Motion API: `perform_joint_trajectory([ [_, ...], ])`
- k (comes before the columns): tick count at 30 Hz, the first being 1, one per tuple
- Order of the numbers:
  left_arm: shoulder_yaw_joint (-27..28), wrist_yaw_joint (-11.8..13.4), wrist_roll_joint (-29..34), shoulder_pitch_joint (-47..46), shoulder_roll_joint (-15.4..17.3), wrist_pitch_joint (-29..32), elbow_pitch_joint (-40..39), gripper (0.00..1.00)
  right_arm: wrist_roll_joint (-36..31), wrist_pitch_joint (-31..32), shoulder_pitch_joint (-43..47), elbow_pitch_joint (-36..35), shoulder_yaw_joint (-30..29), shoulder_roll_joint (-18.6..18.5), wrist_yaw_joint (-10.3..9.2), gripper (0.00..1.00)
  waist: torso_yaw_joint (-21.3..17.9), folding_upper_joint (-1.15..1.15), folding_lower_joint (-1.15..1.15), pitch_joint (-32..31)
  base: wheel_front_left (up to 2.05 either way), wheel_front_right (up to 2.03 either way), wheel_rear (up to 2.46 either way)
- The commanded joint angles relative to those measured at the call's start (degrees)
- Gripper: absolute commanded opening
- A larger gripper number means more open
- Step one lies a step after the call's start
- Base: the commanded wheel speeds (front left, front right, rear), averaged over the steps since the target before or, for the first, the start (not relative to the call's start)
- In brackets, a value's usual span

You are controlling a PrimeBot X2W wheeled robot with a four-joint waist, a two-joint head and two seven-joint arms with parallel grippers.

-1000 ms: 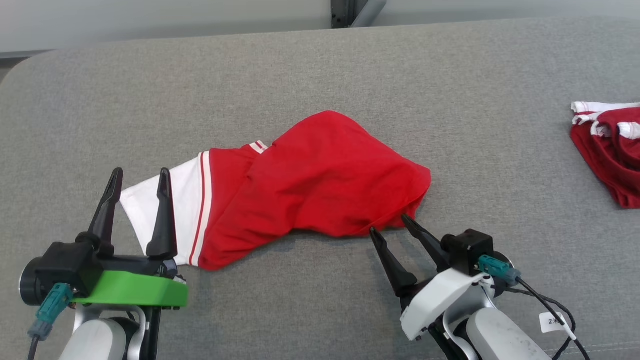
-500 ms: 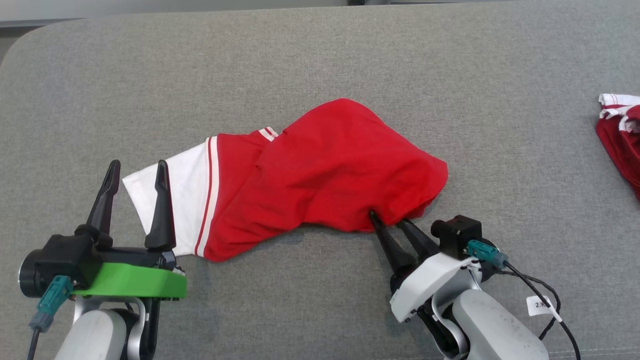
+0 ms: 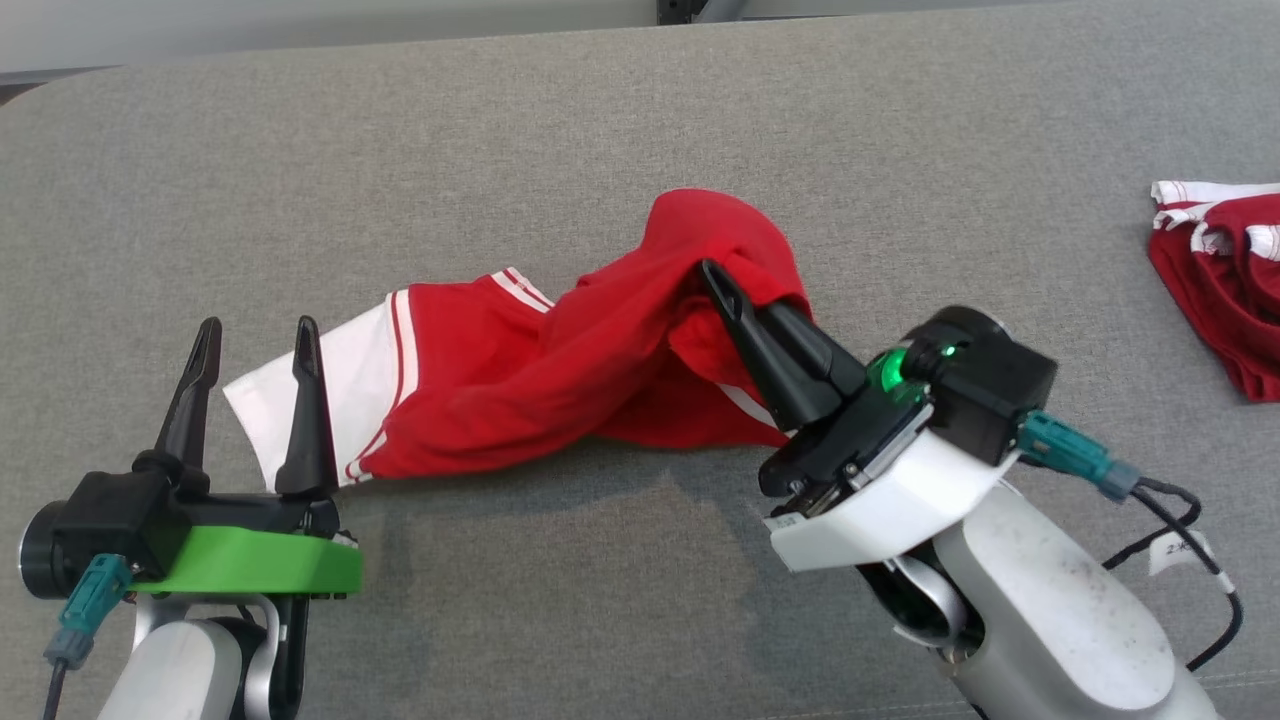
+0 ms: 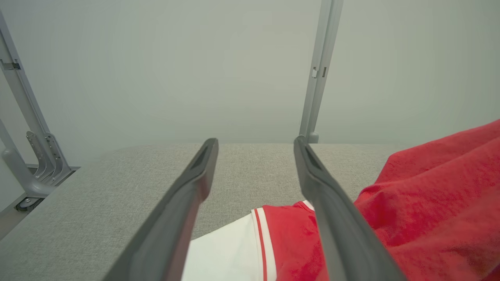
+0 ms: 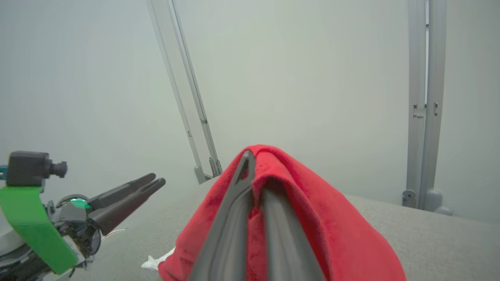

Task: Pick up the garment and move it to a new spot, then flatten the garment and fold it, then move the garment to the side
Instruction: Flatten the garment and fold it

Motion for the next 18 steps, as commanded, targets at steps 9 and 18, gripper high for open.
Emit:
perform_joint_trajectory([
  [9, -0.1, 0.5, -0.3, -0.1, 0.1, -0.1, -0.5, 1.00, 3.5, 6.1, -7.6, -17.3, -3.6, -1.8, -0.01, 0.00, 0.2, 0.00, 0.00, 0.3, 0.00, 0.00, 0.00],
  [18, -0.3, 0.5, -0.5, -1.0, -0.3, -0.6, -0.7, 1.00, 3.1, 10.5, -5.9, -17.6, -15.2, -1.2, -0.01, 0.00, 0.9, 0.00, 0.00, 2.5, 0.00, 0.00, 0.00],
])
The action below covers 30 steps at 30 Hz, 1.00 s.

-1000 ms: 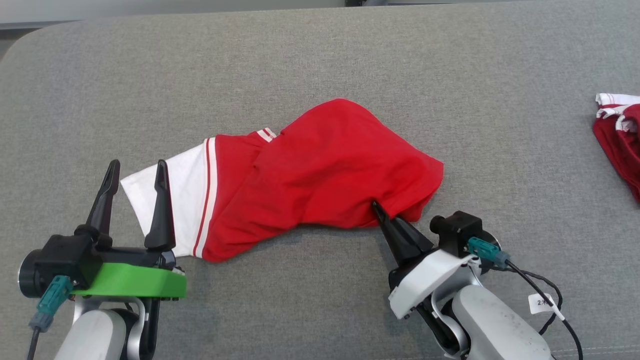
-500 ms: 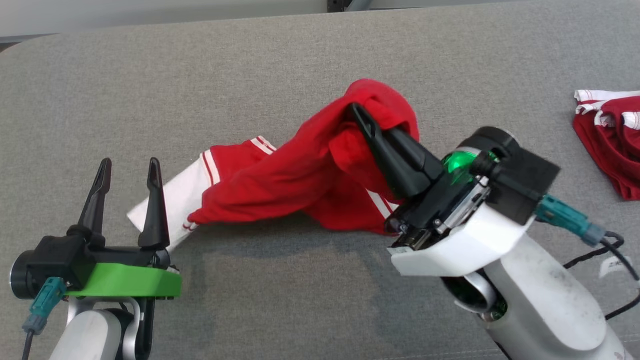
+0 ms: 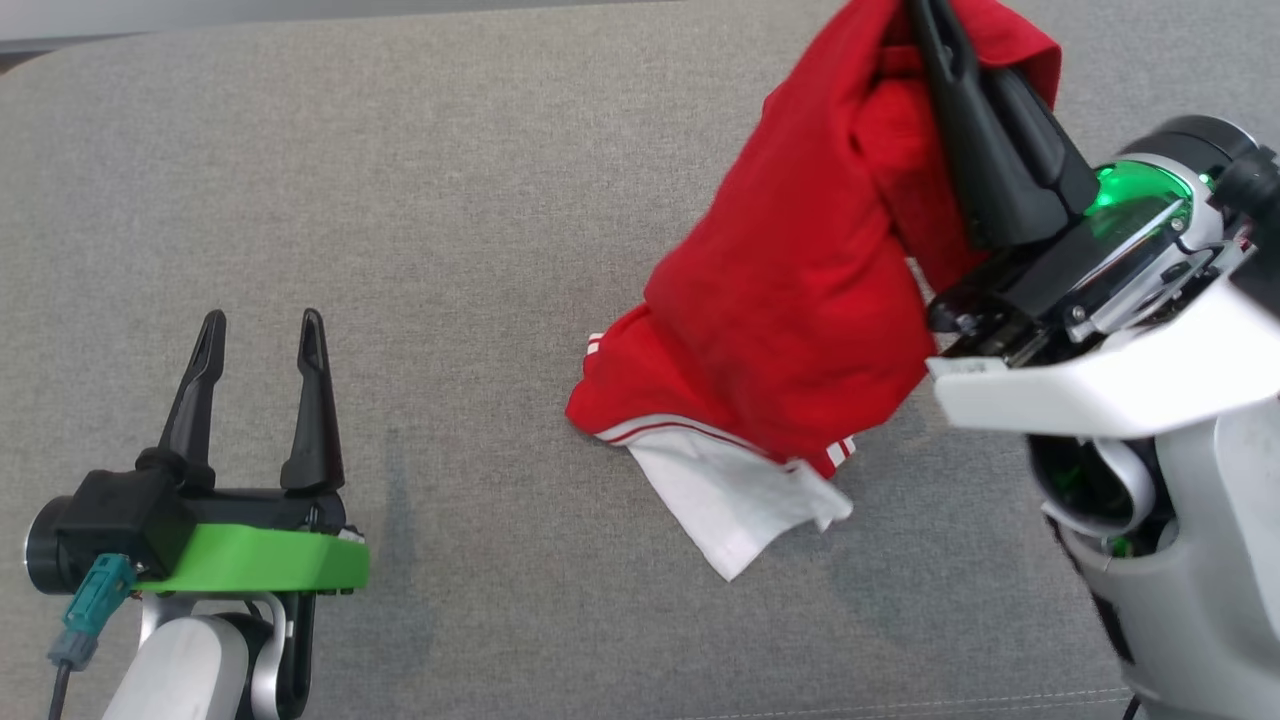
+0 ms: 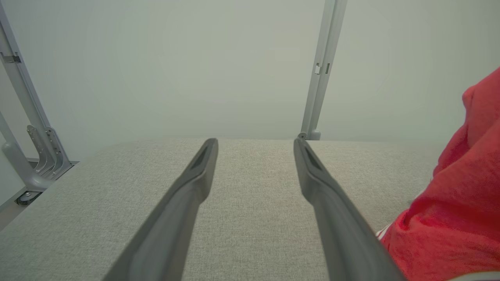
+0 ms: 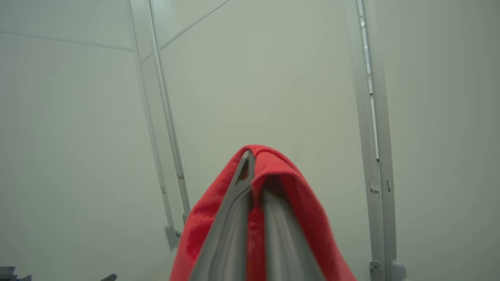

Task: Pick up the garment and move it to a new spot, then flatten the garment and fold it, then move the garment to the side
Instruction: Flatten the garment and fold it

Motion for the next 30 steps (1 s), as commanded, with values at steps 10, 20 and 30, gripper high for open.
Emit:
perform_joint_trajectory([
  [10, -0.5, -1.4, -0.4, -3.3, -0.3, -0.7, 1.1, 1.00, -0.9, -5.8, 6.6, 23.1, -10.9, -3.1, 0.01, 0.00, 0.6, 0.00, 0.00, 4.7, 0.00, 0.00, 0.00],
  [20, -1.1, -2.1, 0.1, -5.1, -0.1, -1.0, 1.7, 1.00, 1.9, -12.4, 4.6, 43.6, -14.4, -5.5, 0.01, 0.00, 0.6, 0.00, 0.00, 6.9, 0.00, 0.00, 0.00],
  [30, -0.8, -1.6, 0.1, -4.8, 0.5, -1.1, 2.2, 1.00, 2.3, -14.2, 3.9, 48.5, -13.5, -6.4, 0.01, 1.00, -0.3, 0.00, 0.00, 5.8, 0.00, 0.00, 0.00],
])
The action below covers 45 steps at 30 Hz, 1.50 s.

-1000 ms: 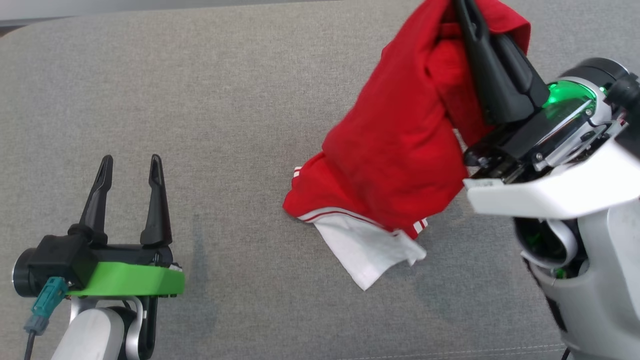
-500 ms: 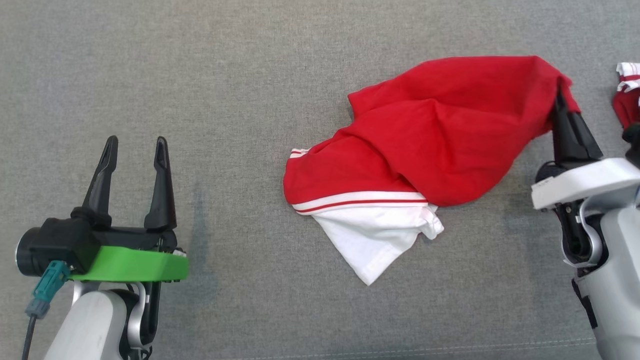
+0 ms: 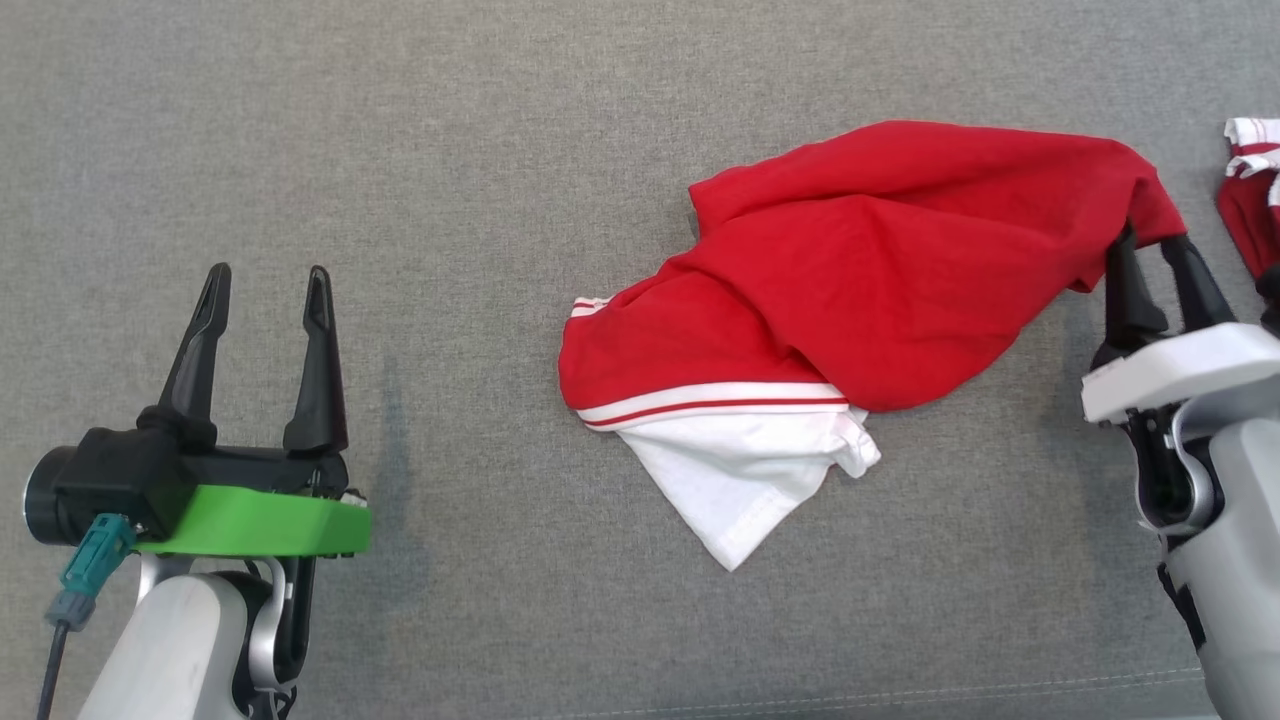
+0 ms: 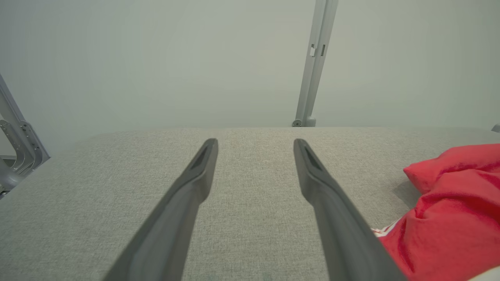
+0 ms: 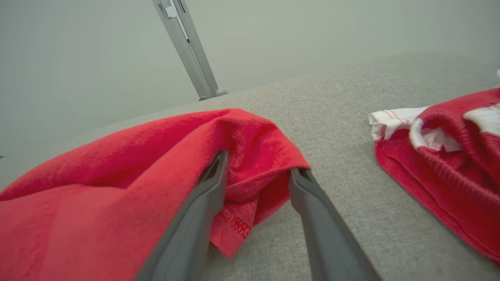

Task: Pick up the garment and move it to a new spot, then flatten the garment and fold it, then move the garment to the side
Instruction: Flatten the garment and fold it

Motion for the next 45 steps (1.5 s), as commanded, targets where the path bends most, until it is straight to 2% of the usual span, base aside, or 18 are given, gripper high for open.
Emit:
perform_joint_trajectory([
  [1, 0.2, 0.3, -0.1, -0.2, 0.4, -0.4, 0.2, 1.00, -0.8, -0.5, 1.7, -0.1, -0.8, -0.6, 0.02, 1.00, -0.4, 0.00, 0.00, -0.9, 0.00, 0.00, 0.00],
  [6, 0.5, 0.9, -0.4, 1.0, 0.5, -0.4, 0.3, 1.00, -5.0, -0.4, 6.4, -3.4, -3.9, -0.7, 0.01, 1.00, -1.0, 0.00, 0.00, -3.0, 0.00, 0.00, 0.00],
  [13, 1.7, 2.1, -0.8, 3.1, 1.4, -0.2, -0.1, 1.00, -11.8, -0.4, 12.3, -12.5, -8.6, 1.4, 0.02, 1.00, -2.1, 0.00, 0.00, -6.1, 0.00, 0.00, 0.00],
  [20, 1.8, 3.3, -1.0, 5.9, 1.9, 0.6, -1.3, 1.00, -16.7, 0.3, 16.0, -21.2, -6.5, 4.4, 0.01, 1.00, -2.6, 0.00, 0.00, -9.4, 0.00, 0.00, 0.00],
  [29, 0.4, 3.9, -1.1, 8.7, 1.6, 1.5, -2.4, 1.00, -18.7, 3.4, 20.2, -26.9, -4.8, 7.3, 0.00, 1.00, -2.7, 0.00, 0.00, -11.3, 0.00, 0.00, 0.00],
  [40, -0.2, 3.3, -1.3, 8.1, 1.5, 1.3, -1.8, 1.00, -18.8, 4.4, 21.1, -28.5, -5.4, 7.9, 0.00, 1.00, -2.6, 0.00, 0.00, -10.9, 0.00, 0.00, 0.00],
  [45, -3.3, 0.6, -0.9, 4.5, 1.1, 3.2, -1.7, 1.00, -18.7, 4.8, 20.5, -29.3, -5.6, 7.7, 0.00, 1.00, -2.1, 0.00, 0.00, -9.4, 0.00, 0.00, 0.00],
])
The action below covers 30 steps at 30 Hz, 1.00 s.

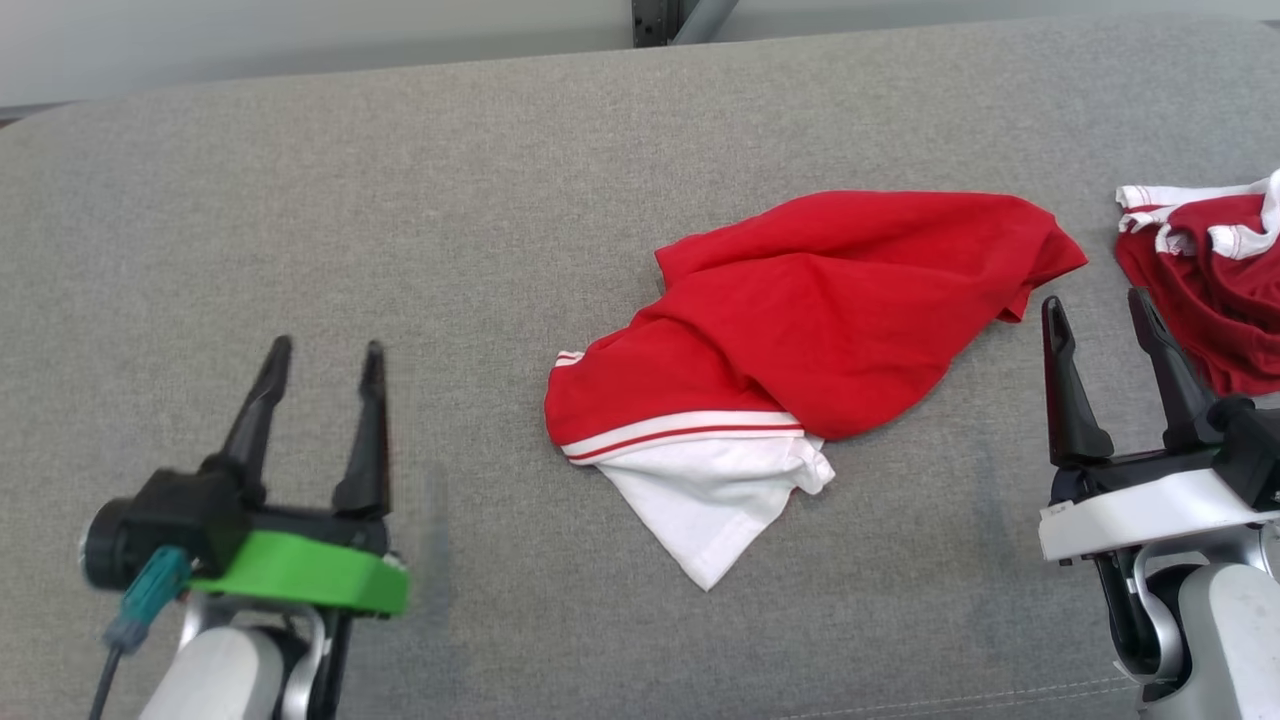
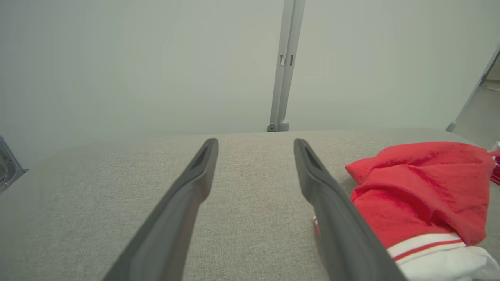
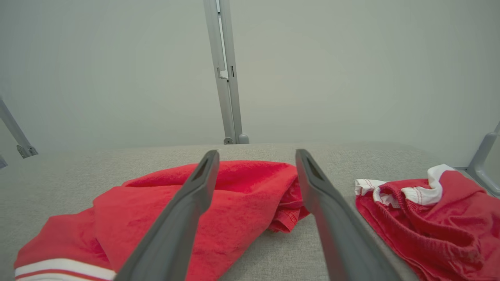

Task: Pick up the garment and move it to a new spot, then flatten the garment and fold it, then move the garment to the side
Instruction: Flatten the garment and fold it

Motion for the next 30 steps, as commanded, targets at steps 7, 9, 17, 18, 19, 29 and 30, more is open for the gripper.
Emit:
perform_joint_trajectory([
  [7, -8.1, -5.7, -2.0, -4.8, -4.2, 6.6, 5.4, 1.00, 0.2, -0.1, -1.7, -0.1, 0.7, 0.2, -0.02, 1.00, -1.2, 0.00, 0.00, 3.2, 0.00, 0.00, 0.00],
  [9, -9.8, -6.9, -3.2, -4.9, -5.1, 8.8, 8.1, 1.00, 0.2, -0.3, -2.1, 0.0, 1.0, 0.5, -0.02, 1.00, -1.9, 0.00, 0.00, 3.9, 0.00, 0.00, 0.00],
  [17, -13.2, -10.6, -7.7, -5.0, -7.5, 14.8, 15.7, 1.00, 0.8, -1.1, -2.6, 0.9, 1.4, 0.8, -0.02, 1.00, -4.2, 0.00, 0.00, 5.9, 0.00, 0.00, 0.00],
  [18, -13.6, -11.0, -8.2, -5.2, -7.8, 15.2, 16.5, 1.00, 0.8, -1.1, -2.7, 1.0, 1.4, 0.8, -0.02, 1.00, -4.5, 0.00, 0.00, 6.1, 0.00, 0.00, 0.00],
  [19, -13.9, -11.1, -8.3, -5.6, -8.0, 15.5, 17.3, 1.00, 0.8, -1.2, -2.9, 1.2, 1.4, 0.9, -0.02, 1.00, -4.7, 0.00, 0.00, 6.2, 0.00, 0.00, 0.00],
  [29, -15.0, -13.4, -9.7, -8.7, -9.4, 12.9, 21.2, 0.00, 1.3, -2.2, -3.5, 1.9, 1.1, 1.3, -0.02, 1.00, -5.9, 0.00, 0.00, 6.7, 0.00, 0.00, 0.00],
  [30, -15.0, -13.4, -9.7, -8.7, -9.4, 12.9, 21.2, 0.00, 1.3, -2.2, -3.5, 1.9, 1.1, 1.3, -0.02, 1.00, -5.9, 0.00, 0.00, 6.7, 0.00, 0.00, 0.00],
])
